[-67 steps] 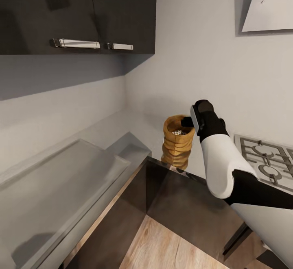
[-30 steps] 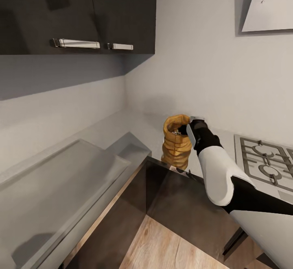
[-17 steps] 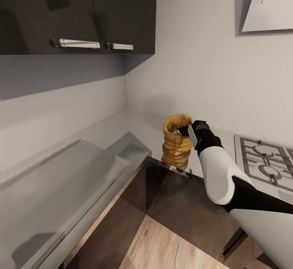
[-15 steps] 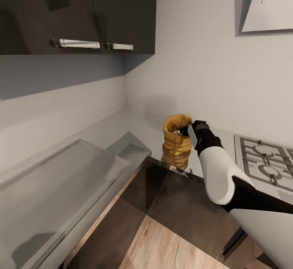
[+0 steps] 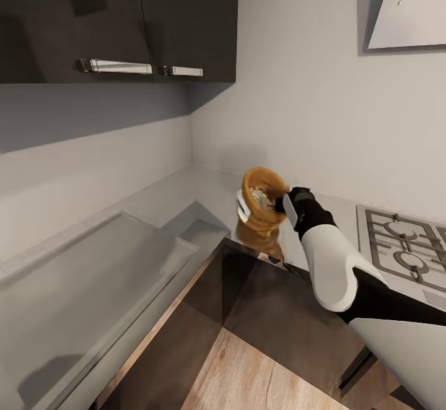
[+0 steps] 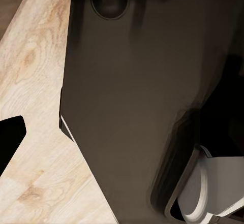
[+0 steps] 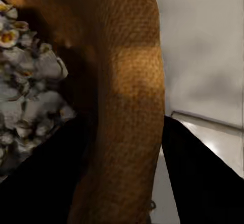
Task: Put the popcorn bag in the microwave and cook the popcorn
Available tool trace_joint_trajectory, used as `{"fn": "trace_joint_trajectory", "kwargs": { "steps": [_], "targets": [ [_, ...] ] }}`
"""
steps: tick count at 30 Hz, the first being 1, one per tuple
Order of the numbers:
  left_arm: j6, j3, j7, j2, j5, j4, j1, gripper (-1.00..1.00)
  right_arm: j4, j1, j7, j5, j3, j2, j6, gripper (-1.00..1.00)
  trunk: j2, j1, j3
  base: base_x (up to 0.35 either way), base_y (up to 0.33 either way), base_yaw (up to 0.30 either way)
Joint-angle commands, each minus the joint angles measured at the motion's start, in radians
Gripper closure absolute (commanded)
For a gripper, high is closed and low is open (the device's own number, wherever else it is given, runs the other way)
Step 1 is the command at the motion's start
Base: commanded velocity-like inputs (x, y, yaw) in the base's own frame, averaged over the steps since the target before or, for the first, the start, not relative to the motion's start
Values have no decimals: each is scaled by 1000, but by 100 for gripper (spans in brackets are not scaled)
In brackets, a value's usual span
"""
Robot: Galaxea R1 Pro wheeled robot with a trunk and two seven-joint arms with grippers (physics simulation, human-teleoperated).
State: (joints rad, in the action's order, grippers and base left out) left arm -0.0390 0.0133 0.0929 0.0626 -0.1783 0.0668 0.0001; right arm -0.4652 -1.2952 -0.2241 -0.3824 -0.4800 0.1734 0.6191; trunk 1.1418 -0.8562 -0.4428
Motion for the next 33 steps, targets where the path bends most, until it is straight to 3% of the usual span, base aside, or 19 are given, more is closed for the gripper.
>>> {"fn": "trace_joint_trajectory", "kwargs": {
  "steps": [1, 11, 14, 19, 24, 33],
  "targets": [
    [-2, 1, 2, 0, -6, 1, 0, -100, 5, 0, -3, 7, -6, 1, 2, 100, 0, 0, -1, 0, 0, 0],
    [-2, 1, 2, 0, -6, 1, 0, -100, -6, 0, 1, 4, -6, 1, 24, 100, 0, 0, -1, 0, 0, 0],
    [-2, 1, 2, 0, -6, 1, 0, -100, -17, 0, 2, 4, -3, 1, 103, 100, 0, 0, -1, 0, 0, 0],
    [-2, 1, 2, 0, -6, 1, 0, -100, -133, 0, 3, 1, 14, 1, 252, 100, 0, 0, -1, 0, 0, 0],
    [-2, 1, 2, 0, -6, 1, 0, -100, -258, 0, 4, 2, 97, 1, 428, 100, 0, 0, -1, 0, 0, 0],
    [-2, 1, 2, 0, -7, 1, 0, -100, -302, 0, 10, 3, 107, 1, 428, 100, 0, 0, -1, 0, 0, 0]
  ]
}}
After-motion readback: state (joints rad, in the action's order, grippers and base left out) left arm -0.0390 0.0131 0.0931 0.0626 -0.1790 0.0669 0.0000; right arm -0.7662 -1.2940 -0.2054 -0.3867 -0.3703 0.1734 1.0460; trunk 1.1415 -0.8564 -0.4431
